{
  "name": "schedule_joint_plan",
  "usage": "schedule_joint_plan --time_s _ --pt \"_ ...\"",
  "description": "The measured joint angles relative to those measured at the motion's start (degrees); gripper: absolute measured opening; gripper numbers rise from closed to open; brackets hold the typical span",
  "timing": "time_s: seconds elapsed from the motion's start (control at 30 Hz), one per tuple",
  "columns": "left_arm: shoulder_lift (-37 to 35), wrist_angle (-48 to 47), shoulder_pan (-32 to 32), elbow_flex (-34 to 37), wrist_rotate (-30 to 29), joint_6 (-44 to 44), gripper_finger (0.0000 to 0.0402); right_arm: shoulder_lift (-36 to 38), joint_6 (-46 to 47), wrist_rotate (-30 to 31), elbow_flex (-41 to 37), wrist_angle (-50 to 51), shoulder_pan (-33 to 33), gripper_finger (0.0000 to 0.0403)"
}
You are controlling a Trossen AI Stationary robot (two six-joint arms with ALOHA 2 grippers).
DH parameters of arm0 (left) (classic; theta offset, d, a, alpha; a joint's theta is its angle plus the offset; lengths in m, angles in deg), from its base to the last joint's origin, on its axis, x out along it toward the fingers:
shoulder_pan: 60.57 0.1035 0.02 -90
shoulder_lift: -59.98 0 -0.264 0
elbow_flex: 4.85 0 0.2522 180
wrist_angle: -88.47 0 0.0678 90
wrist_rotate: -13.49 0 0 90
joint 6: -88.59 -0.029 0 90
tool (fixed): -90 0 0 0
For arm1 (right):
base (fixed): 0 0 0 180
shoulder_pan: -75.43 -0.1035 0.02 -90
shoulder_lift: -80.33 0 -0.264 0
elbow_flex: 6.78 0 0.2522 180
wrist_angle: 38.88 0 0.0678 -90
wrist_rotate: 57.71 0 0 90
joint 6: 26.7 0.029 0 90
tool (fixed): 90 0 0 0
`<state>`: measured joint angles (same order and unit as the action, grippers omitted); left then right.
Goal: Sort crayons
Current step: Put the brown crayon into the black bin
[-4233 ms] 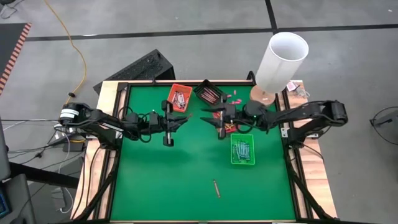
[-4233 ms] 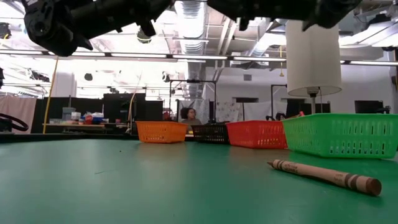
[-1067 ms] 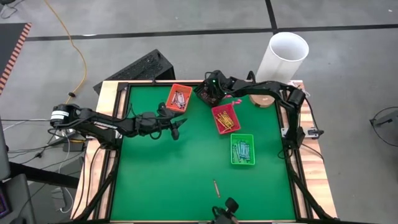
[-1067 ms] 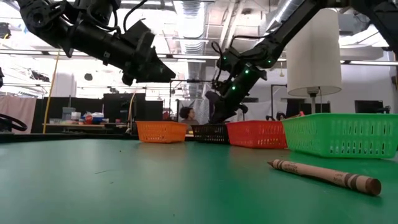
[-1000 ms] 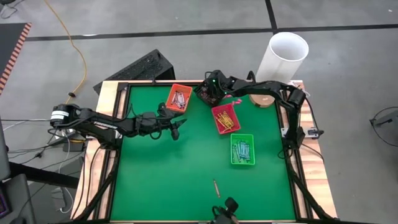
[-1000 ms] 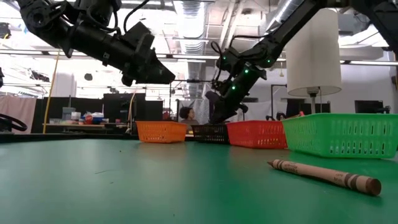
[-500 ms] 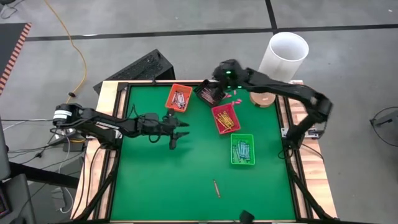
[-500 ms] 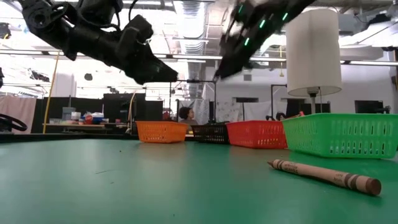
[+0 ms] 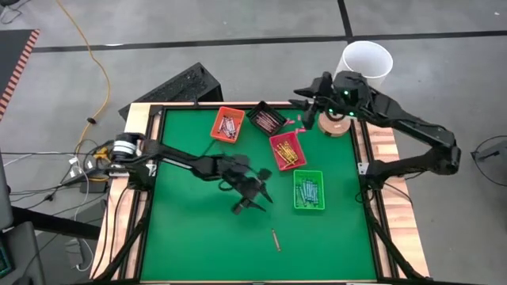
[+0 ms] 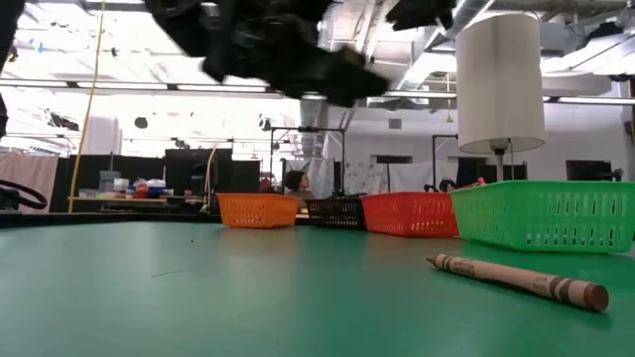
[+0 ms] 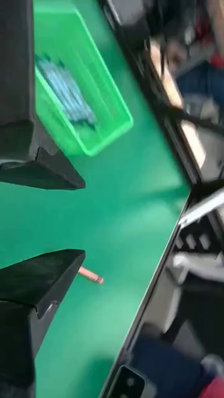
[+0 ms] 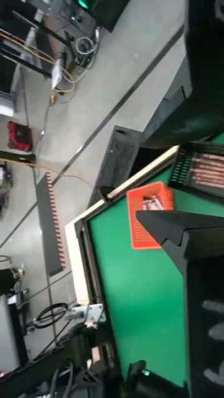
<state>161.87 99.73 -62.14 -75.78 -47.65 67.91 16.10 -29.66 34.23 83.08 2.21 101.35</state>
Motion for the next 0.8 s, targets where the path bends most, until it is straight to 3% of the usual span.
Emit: schedule_joint_plan --time_s 0.27,0.47,0.8 --pt "11.9 -14.92 -3.0 -17.05 11.61 -11.46 0.0155 0.61 1.89 -0.04 -0.09 5.59 -0.49 0.0166" --pt "19.05 -17.62 -5.61 -22.06 13.69 -15.34 0.0155 0.03 1.4 -0.22 -0.2 6.75 -0.8 0.0166" --pt "27.78 -17.73 -5.08 -27.29 17.27 -11.37 0.0155 0.21 1.43 -0.33 -0.17 6.98 -0.98 0.0166"
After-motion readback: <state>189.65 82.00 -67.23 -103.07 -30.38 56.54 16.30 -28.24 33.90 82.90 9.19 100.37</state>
